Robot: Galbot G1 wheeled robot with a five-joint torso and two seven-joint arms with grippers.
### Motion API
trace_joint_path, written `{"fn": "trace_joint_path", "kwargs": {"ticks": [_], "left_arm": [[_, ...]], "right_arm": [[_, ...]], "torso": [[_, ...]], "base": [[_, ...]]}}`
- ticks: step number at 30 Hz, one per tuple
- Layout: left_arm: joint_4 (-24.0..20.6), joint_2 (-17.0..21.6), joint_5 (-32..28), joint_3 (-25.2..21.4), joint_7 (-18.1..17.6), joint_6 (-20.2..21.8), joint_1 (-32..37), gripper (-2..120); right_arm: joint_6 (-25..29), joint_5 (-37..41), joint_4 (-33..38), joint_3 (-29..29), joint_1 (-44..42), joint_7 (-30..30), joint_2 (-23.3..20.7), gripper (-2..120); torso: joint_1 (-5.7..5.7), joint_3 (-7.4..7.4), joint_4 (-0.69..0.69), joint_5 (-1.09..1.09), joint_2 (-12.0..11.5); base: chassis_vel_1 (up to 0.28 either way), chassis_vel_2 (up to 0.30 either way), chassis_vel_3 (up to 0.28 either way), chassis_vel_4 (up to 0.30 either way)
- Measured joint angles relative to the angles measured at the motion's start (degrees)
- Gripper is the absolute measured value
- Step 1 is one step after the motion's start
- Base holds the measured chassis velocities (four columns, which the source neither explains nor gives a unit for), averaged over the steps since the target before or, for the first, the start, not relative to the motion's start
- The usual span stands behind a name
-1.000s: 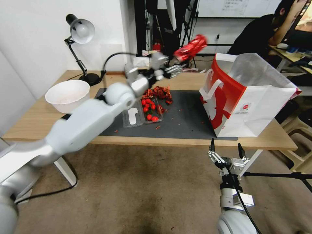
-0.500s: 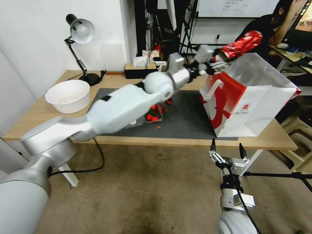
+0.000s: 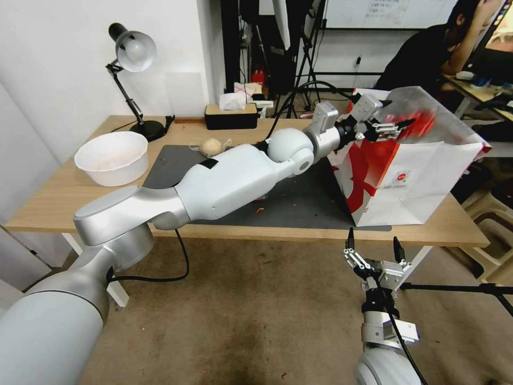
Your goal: Pick up the trash from the table and place it into the takeout bag.
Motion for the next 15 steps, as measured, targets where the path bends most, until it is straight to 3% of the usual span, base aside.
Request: {"fn": "trace_joint_path", "kwargs": {"ticks": [5,15], "left_arm": [[0.5,-0.3,0.8,-0.4,-2.3,1.1,0.2,99],[-1.5,1.6,1.0,-4.1,-4.6,1.9,0.7,100]], "right_arm": [[0.1,0.0,0.2,0.0,-0.1,0.1,0.0,100],[0.1,0.0,0.2,0.0,0.1,0.1,0.0,100]], "torso": [[0.00,0.00,0.01,-0.01,0.0],[0.00,0.00,0.00,-0.01,0.0]], "base": [[0.000,0.000,0.000,0.000],[0.000,0.000,0.000,0.000]]}}
